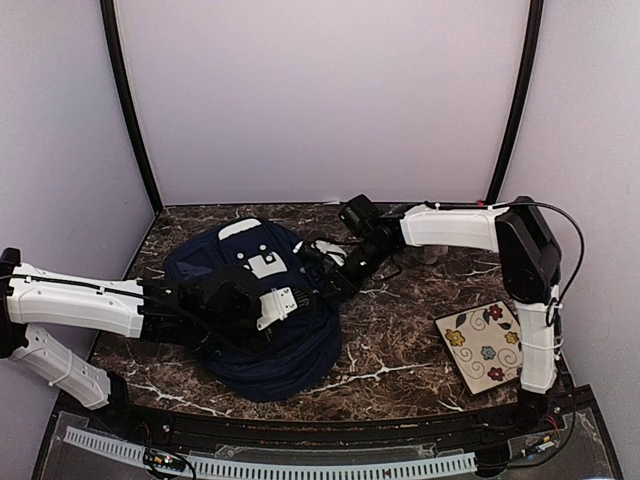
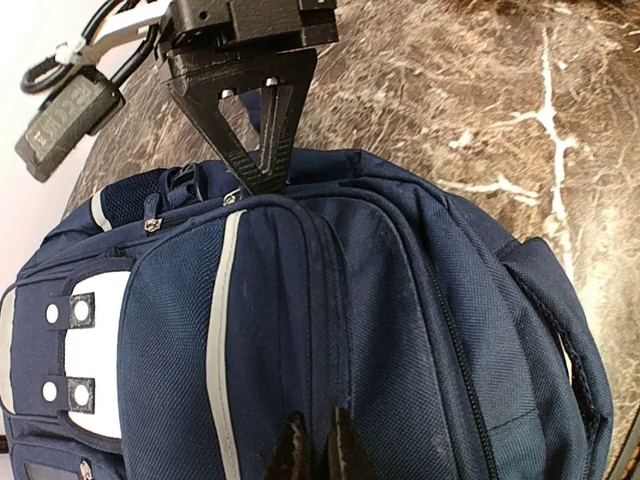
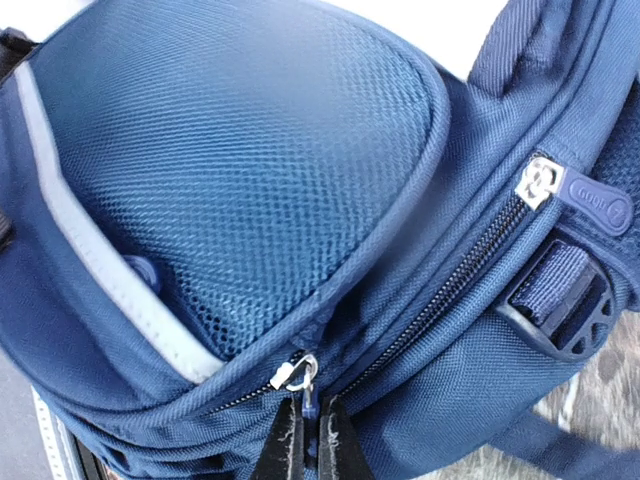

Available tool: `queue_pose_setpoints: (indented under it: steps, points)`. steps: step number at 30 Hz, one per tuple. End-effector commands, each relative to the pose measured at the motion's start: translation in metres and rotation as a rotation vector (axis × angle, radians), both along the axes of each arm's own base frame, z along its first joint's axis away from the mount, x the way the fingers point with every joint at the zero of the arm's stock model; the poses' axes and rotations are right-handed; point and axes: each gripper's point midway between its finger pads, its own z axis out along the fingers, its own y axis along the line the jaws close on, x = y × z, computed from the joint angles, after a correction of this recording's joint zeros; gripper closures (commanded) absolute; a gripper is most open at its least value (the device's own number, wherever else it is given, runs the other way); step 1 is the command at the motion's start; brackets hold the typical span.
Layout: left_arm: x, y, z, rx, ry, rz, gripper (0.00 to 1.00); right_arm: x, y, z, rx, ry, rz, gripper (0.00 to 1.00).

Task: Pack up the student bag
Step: Zip the upper front pocket of the student bag, then reset both arms

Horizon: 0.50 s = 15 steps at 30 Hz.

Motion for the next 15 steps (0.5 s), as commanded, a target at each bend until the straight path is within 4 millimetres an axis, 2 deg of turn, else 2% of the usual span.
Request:
queue_pose_setpoints:
  steps: [1, 6, 8, 9, 12, 15]
  points:
    - [-0.014, -0.005, 0.004, -0.033, 0.016, -0.06, 1.0, 0.065, -0.005, -0.021, -0.088, -0.099, -0.129, 0.98]
    - [-0.011, -0.002, 0.003, -0.036, -0.012, -0.049, 1.0, 0.072, -0.005, -0.01, -0.061, -0.129, -0.144, 0.97]
    - [-0.01, 0.0, 0.003, -0.049, -0.024, -0.039, 1.0, 0.071, -0.007, -0.001, -0.046, -0.139, -0.138, 0.91]
    - [-0.008, 0.0, 0.005, -0.054, -0.03, -0.026, 0.96, 0.07, -0.01, 0.004, -0.047, -0.149, -0.134, 0.86]
    - [0.001, 0.006, 0.015, -0.059, -0.058, 0.04, 0.72, 0.066, -0.022, 0.024, -0.038, -0.183, -0.137, 0.75]
    - [0.012, 0.016, 0.033, -0.062, -0.112, 0.114, 0.58, 0.061, -0.041, 0.044, -0.02, -0.21, -0.148, 0.67]
